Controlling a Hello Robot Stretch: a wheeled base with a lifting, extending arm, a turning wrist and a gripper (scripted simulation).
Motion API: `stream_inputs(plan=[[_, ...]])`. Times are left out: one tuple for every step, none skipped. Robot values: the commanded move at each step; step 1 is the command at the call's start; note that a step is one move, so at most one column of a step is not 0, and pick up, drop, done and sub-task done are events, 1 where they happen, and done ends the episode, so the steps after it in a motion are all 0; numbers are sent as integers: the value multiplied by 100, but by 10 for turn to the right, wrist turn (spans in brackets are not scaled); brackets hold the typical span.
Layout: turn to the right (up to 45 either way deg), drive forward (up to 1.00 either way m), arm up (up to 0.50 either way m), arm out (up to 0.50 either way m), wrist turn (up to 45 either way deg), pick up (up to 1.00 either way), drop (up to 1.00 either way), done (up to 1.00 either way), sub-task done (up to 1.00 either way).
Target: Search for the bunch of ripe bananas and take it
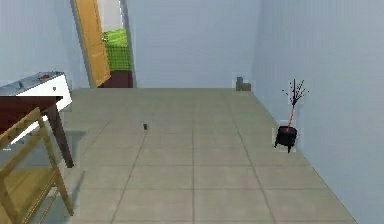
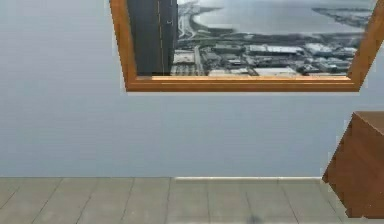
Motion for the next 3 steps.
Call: stream_inputs(plan=[[-30, 0, 0, 0, 0, 0, 0, 0, 0], [0, 100, 0, 0, 0, 0, 0, 0, 0], [0, 100, 0, 0, 0, 0, 0, 0, 0]])
